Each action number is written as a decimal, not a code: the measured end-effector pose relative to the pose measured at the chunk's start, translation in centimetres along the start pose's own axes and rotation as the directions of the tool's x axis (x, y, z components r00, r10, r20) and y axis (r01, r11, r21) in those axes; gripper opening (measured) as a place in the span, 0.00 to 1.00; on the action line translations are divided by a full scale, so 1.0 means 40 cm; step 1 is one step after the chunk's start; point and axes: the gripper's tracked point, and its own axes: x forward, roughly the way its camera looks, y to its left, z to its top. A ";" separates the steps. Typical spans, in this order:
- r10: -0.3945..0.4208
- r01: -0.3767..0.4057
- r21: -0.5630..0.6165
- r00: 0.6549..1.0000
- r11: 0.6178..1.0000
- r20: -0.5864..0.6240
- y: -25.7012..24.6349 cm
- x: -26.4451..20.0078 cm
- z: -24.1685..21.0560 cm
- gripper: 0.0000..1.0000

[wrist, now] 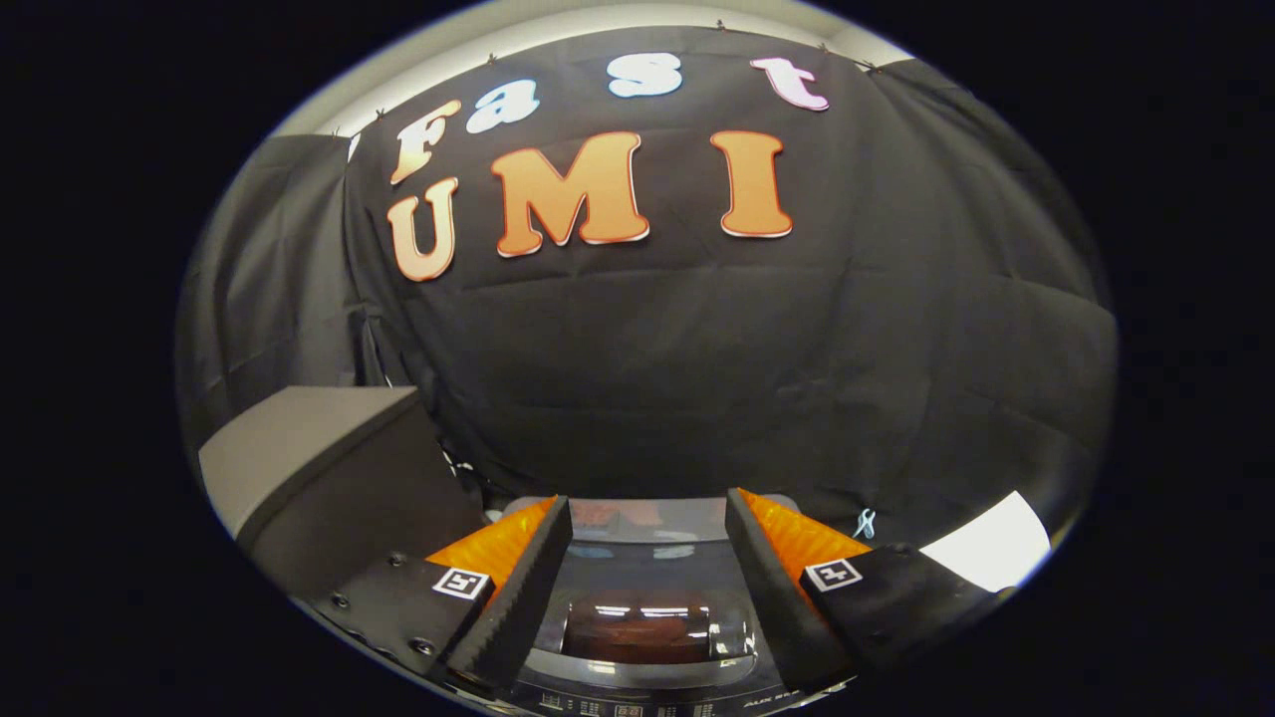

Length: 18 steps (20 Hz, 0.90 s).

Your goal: Put the clothes into the washing machine and then close the washing machine lid.

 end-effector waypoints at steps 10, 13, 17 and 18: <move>-0.073 0.071 0.015 0.974 0.997 0.216 -0.082 -0.245 0.296 0.99; -0.094 0.090 0.028 0.960 0.996 0.263 -0.086 -0.344 0.363 0.99; -0.126 0.128 0.013 0.942 0.992 0.313 -0.092 -0.485 0.429 0.99; -0.134 0.139 0.008 0.939 0.990 0.317 -0.092 -0.513 0.438 0.99</move>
